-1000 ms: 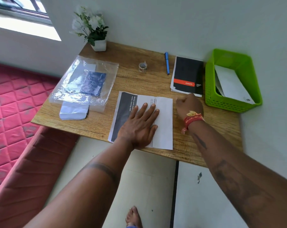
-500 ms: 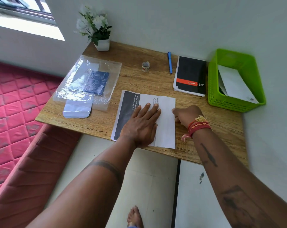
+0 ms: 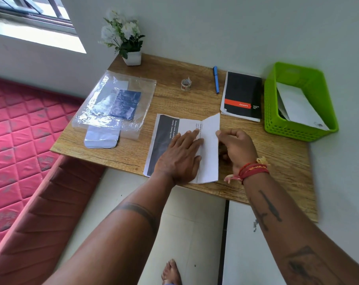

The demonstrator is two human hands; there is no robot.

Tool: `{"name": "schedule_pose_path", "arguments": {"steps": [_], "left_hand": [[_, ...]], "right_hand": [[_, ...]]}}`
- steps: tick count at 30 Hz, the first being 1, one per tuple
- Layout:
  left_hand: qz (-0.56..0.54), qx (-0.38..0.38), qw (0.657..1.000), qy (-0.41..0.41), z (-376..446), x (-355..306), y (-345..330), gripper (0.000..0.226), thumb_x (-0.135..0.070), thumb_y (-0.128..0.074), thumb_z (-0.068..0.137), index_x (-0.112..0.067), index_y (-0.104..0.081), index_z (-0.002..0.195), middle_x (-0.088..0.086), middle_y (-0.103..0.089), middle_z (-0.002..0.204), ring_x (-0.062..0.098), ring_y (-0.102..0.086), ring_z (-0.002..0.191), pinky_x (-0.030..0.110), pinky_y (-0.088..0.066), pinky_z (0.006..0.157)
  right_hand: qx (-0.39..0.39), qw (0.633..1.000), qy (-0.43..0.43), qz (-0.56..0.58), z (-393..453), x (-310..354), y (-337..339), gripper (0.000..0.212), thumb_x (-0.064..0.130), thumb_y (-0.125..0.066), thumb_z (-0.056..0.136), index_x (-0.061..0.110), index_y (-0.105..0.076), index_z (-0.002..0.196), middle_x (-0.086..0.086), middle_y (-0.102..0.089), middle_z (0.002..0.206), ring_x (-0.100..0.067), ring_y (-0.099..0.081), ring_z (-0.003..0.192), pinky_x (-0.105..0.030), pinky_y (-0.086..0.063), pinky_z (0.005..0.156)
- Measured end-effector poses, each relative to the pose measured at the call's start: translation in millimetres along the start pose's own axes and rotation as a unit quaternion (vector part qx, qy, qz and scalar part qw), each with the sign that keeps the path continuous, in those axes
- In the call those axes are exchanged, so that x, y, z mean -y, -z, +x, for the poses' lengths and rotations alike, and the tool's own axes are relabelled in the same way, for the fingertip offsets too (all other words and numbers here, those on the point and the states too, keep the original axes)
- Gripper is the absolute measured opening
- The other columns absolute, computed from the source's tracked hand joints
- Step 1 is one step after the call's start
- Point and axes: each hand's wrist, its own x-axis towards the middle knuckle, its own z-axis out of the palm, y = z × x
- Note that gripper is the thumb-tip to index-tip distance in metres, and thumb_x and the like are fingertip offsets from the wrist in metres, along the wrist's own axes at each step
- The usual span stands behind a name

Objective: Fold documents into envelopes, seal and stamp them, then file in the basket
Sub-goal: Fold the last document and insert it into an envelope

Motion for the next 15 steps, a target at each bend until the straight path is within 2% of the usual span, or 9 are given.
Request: {"name": "schedule_pose_path", "arguments": {"steps": [2,3,5,8,11,12,15], "left_hand": [[-0.028,-0.037,0.999,0.007,-2,-1,2,0.050,-0.035,-0.046,0.102,-0.015,-0.048,0.148,0.007,-0.036,0.161,0.028,-0.033,0.147,0.045,-0.026,0.124],[-0.039,-0.056,0.998,0.010,-4,-2,2,0.045,-0.032,-0.049,0.101,-0.014,-0.053,0.142,0.007,-0.042,0.154,0.028,-0.040,0.140,0.044,-0.034,0.118],[-0.064,-0.101,0.993,0.021,-5,-1,2,0.033,-0.023,-0.053,0.099,-0.011,-0.062,0.128,0.007,-0.052,0.138,0.028,-0.049,0.125,0.044,-0.043,0.105],[-0.090,-0.143,0.985,0.032,-4,0,2,0.017,-0.011,-0.055,0.096,-0.007,-0.064,0.109,0.010,-0.057,0.113,0.030,-0.052,0.103,0.045,-0.046,0.091],[-0.139,-0.154,0.977,0.060,-3,0,4,0.006,-0.005,-0.055,0.096,-0.006,-0.058,0.101,0.009,-0.056,0.102,0.027,-0.050,0.093,0.044,-0.044,0.084],[-0.164,-0.168,0.969,0.073,-3,0,6,0.008,-0.005,-0.054,0.096,-0.005,-0.058,0.102,0.009,-0.057,0.101,0.025,-0.050,0.092,0.041,-0.044,0.083],[-0.258,-0.214,0.933,0.132,0,3,15,0.020,-0.014,-0.049,0.093,-0.004,-0.058,0.108,0.003,-0.058,0.099,0.013,-0.051,0.086,0.027,-0.041,0.075]], "right_hand": [[0.033,0.997,0.021,0.064,-9,-4,-5,0.021,0.043,-0.066,0.092,0.025,-0.073,0.100,0.002,-0.079,0.088,-0.013,-0.070,0.064,-0.026,-0.051,0.052],[0.046,0.996,0.041,0.059,-11,-7,-7,0.020,0.041,-0.063,0.096,0.025,-0.075,0.100,0.002,-0.079,0.087,-0.014,-0.071,0.067,-0.027,-0.054,0.054],[0.056,0.994,0.092,-0.013,-14,-13,-12,0.017,0.033,-0.062,0.099,0.027,-0.077,0.100,0.005,-0.078,0.089,-0.017,-0.074,0.079,-0.034,-0.061,0.067],[0.045,0.969,0.194,-0.145,-20,-29,-21,0.014,0.030,-0.065,0.096,0.029,-0.078,0.103,0.015,-0.075,0.095,-0.006,-0.069,0.086,-0.034,-0.059,0.081],[0.034,0.904,0.335,-0.265,-27,-49,-29,0.017,0.027,-0.065,0.097,0.025,-0.075,0.109,0.007,-0.068,0.103,-0.014,-0.058,0.098,-0.031,-0.050,0.082],[0.028,0.892,0.349,-0.287,-27,-52,-31,0.018,0.028,-0.064,0.097,0.026,-0.075,0.111,0.005,-0.066,0.104,-0.017,-0.054,0.100,-0.031,-0.046,0.082],[0.003,0.888,0.345,-0.304,-25,-52,-35,0.019,0.032,-0.066,0.096,0.026,-0.076,0.112,0.005,-0.062,0.103,-0.018,-0.050,0.102,-0.030,-0.046,0.081]]}}
